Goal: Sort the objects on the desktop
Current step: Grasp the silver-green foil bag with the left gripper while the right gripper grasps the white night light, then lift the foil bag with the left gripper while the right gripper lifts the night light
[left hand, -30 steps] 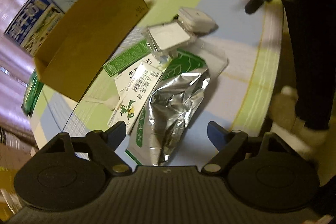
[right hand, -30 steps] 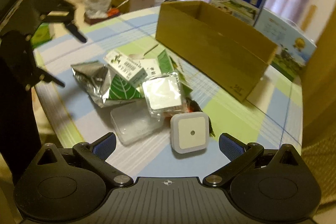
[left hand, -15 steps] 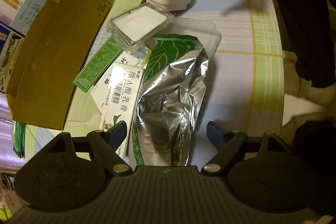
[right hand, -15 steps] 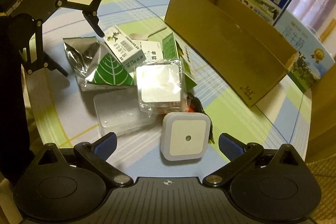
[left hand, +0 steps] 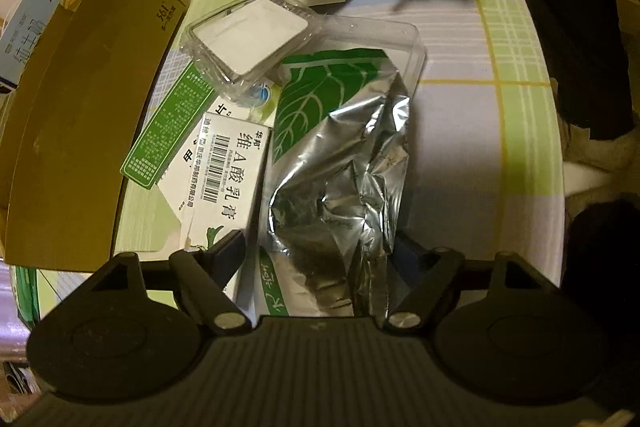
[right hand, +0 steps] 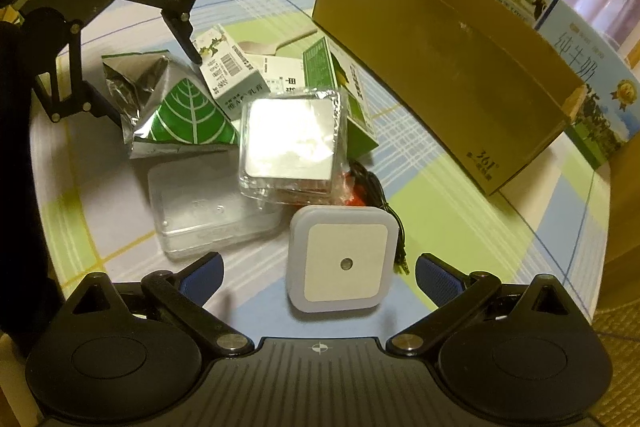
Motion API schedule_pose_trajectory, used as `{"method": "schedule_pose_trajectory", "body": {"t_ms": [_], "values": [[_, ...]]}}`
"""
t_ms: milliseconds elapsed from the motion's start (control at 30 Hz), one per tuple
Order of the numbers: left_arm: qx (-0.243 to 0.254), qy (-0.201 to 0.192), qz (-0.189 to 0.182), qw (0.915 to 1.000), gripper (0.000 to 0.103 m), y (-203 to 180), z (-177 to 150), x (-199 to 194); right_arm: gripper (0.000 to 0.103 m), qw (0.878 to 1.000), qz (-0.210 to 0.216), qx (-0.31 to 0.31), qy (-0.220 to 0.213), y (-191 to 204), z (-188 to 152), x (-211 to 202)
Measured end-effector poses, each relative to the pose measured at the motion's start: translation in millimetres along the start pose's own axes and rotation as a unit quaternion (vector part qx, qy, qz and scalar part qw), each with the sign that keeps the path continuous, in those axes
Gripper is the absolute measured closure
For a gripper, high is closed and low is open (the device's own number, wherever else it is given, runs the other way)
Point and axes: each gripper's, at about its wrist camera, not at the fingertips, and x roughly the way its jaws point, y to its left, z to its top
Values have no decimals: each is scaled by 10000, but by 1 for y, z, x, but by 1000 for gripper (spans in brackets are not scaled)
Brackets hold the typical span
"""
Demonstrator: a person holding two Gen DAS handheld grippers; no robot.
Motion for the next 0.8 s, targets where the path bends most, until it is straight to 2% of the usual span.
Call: {"method": "schedule_pose_trajectory", "body": {"t_ms": [33,100,367,467,500,633,800], "values": [[46,-9,-14,10000,30,-1,0,-1,8,10000,32,14,20,-2,0,2],[122,-25,-90,9999,41,-2,1,-2,12,9999,126,63,81,-6,1,7],[44,-105,-155,9998,37,-2,0,-2,21,9992,283,253,151,-22,2,20],[-56,-178,-277,9994,35,3,-1,-1,31,9989,311,276,203,-23,2,24],[-83,-190,-320,9993,34,4,-1,-1,38,9989,300,297,220,-23,2,25],[-196,-153,-387,9989,34,6,4,0,40,9977,337,516,293,-24,1,22],[-398,54,-595,9974,42,2,10,-4,40,9957,445,674,461,-16,0,11]]}}
